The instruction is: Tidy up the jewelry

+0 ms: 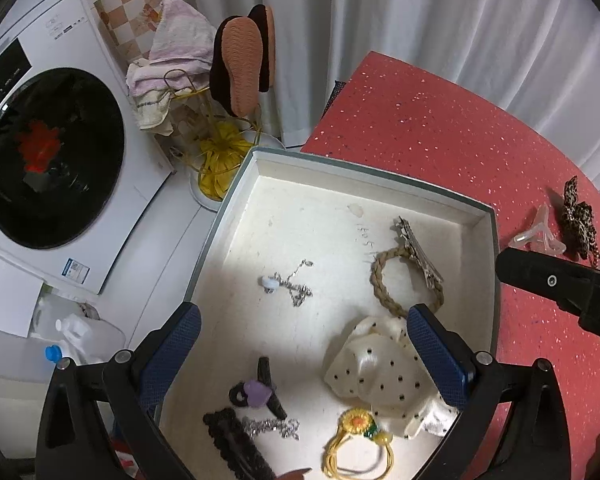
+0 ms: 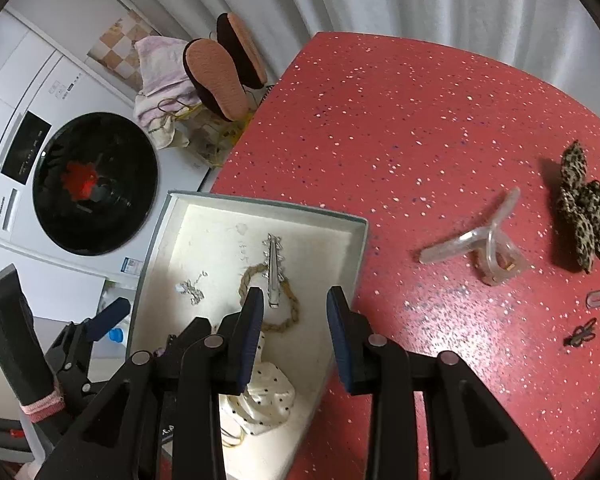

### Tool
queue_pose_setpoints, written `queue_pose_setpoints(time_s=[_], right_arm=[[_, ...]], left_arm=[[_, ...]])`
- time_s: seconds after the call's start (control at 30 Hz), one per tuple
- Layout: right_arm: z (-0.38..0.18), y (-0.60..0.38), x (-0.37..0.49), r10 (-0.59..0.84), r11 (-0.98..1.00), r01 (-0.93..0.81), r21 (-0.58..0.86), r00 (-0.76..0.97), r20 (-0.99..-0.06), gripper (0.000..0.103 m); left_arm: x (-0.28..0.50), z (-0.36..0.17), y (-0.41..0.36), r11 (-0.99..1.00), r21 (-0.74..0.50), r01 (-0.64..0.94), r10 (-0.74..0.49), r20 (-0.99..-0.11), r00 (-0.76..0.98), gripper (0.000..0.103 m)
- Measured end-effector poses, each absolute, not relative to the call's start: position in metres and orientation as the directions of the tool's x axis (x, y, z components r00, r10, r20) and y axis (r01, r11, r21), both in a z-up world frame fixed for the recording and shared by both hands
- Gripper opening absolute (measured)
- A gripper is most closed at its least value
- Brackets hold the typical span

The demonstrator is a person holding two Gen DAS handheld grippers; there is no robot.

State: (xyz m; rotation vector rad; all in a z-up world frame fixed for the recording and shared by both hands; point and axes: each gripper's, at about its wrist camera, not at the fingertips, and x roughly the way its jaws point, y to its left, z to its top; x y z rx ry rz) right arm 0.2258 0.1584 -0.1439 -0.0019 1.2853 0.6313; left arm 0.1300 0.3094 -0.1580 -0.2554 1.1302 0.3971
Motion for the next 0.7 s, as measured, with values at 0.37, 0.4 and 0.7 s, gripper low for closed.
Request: queue_pose_setpoints(time_s=[0.37, 0.4, 0.7], right_arm=[[-0.145, 0.144, 0.202, 0.381, 0.835, -0.462, 0.3, 0.09, -0.92, 0.055], [-0.145, 0.142, 0.199, 0.376, 0.835, -0.462, 0.299, 0.083, -0.923, 0.056], [-0.137, 0.117, 0.17, 0.359, 0.84, -0.452, 0.299, 0.051, -0.932, 0.072]], left_arm=[[0.104, -0.148, 0.294, 0.895, 0.029, -0.445, 0.193, -0.925, 0.328, 0.103], [0.1, -0.146, 0.292, 0.892, 0.031, -0.45, 0.197, -0.925, 0.326, 0.103], [0.061, -0.129, 0.288, 0.86, 0.057, -0.507, 0.234, -0.927, 0.292, 0.103]])
